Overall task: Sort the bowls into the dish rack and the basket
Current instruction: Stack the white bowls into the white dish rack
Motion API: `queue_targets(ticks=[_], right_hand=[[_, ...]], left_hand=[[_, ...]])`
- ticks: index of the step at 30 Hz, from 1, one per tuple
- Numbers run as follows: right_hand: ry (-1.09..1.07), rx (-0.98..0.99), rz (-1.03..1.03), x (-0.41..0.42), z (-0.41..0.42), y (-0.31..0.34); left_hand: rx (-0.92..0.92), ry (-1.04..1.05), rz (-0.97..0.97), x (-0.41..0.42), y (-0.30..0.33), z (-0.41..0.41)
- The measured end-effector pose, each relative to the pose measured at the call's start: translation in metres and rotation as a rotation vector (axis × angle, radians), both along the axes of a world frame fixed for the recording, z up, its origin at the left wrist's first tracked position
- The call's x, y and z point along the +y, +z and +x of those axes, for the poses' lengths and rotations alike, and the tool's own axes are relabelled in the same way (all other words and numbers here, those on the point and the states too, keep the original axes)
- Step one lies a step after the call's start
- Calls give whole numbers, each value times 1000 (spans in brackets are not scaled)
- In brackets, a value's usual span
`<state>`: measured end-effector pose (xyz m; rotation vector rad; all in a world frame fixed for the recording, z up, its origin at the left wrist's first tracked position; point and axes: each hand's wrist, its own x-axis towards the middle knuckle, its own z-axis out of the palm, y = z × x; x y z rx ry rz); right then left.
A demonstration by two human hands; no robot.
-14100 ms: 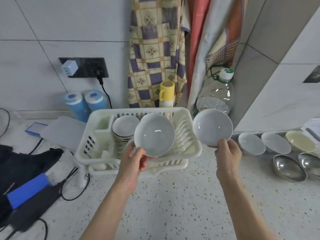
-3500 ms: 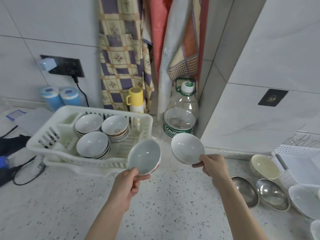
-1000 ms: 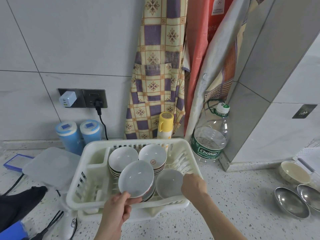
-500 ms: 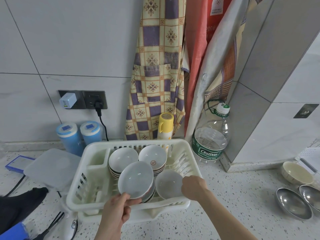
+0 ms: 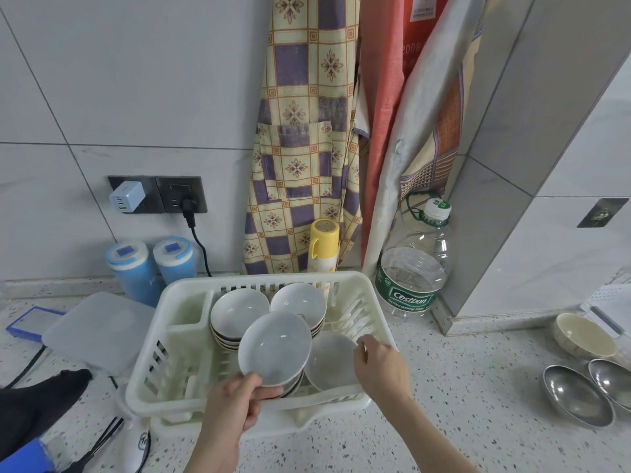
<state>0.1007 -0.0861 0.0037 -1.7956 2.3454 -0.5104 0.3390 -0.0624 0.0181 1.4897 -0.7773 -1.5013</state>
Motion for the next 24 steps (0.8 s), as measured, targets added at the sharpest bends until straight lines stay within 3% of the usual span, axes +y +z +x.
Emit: queue_targets(ticks=[6,9,17,24], right_hand=[[-9,-478,-143,7,-7,1],[1,-616,-138,9,-11,8],[30,-437,-21,0,-18,11],[-89,-453,-32,0,-15,12]], left_hand=[[-203,-140,-95,-14,18,-35],[-251,-188,-128,-20,17,-53],[-344,-280,-90,-27,-1,-73],[-357,-338,-145,-18,-3,-79]])
